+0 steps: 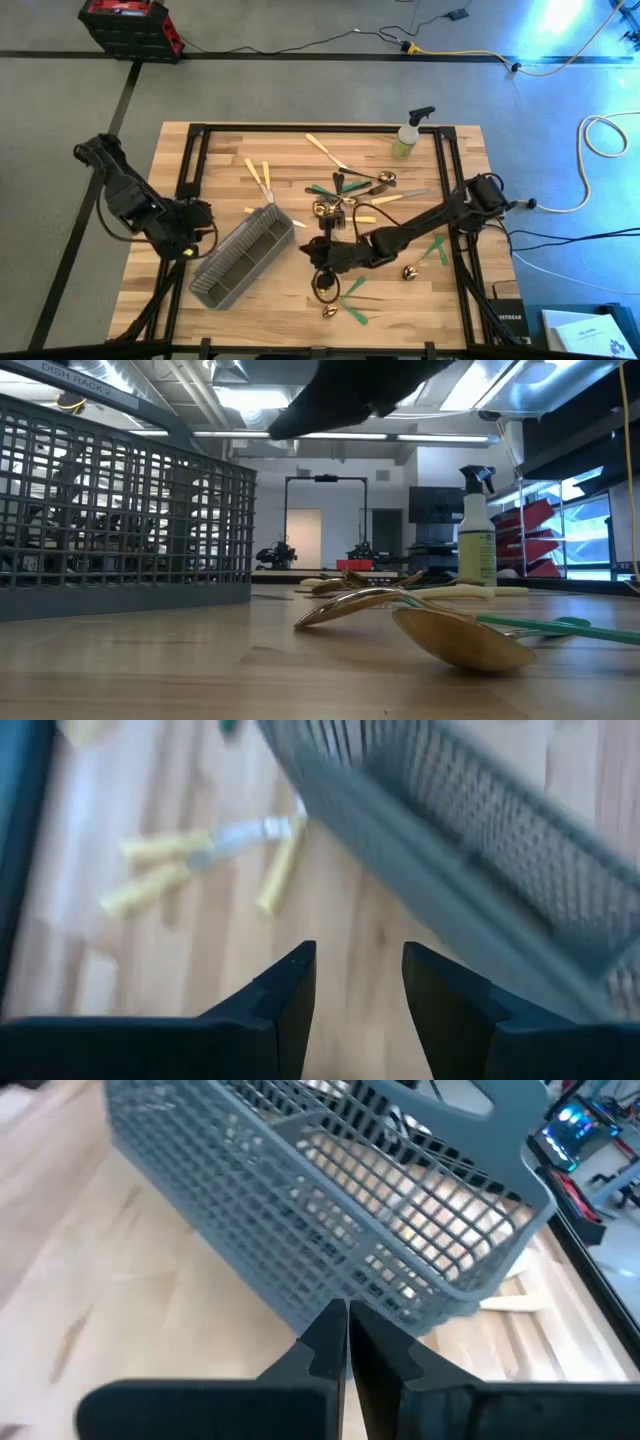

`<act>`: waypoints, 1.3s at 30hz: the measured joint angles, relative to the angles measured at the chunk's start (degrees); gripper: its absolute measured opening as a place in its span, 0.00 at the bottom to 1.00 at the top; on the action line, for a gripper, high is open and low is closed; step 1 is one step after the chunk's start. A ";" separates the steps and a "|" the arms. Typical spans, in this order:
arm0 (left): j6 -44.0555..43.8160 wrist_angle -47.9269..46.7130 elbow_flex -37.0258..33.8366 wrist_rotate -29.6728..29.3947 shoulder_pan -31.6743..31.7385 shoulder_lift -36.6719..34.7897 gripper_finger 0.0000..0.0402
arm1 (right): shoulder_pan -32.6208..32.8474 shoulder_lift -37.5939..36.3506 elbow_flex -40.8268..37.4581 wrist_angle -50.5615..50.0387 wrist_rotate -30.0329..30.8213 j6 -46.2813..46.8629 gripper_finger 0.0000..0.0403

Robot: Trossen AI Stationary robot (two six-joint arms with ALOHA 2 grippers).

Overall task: Sort silverware
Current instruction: Put the table knife into the silverware tray

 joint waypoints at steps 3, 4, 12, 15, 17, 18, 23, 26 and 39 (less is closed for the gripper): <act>1.61 1.54 2.63 -7.92 0.00 -0.03 0.34 | 1.48 -0.18 0.00 -1.47 1.96 0.51 0.00; 2.10 2.89 3.11 -10.72 0.00 -0.12 0.34 | 1.82 -0.18 0.00 -2.50 2.34 1.03 0.00; 13.20 24.27 3.06 -21.81 -0.04 0.26 0.34 | 3.32 -0.15 0.00 -8.64 2.79 5.02 0.00; 18.09 31.32 1.48 -22.11 -0.02 0.15 0.34 | 3.40 -0.15 0.00 -9.05 3.02 5.71 0.00; 18.76 32.08 0.83 -22.11 0.03 0.17 0.34 | 3.39 -0.13 0.00 -8.78 3.25 5.70 0.00; 18.62 31.78 0.49 -22.13 0.07 0.14 0.34 | 3.31 -0.13 0.00 -8.70 3.66 5.70 0.00; 16.04 29.46 -1.77 -24.08 0.86 -1.31 0.34 | 2.55 -0.11 0.00 -8.64 9.60 5.47 0.00; 15.87 29.52 -3.21 -24.22 1.65 -3.17 0.34 | 0.40 -0.10 -0.03 -8.77 12.65 5.42 0.00; 23.83 41.23 -15.94 -19.99 6.07 -16.95 0.30 | -5.04 -2.90 -16.08 19.71 4.68 5.70 0.00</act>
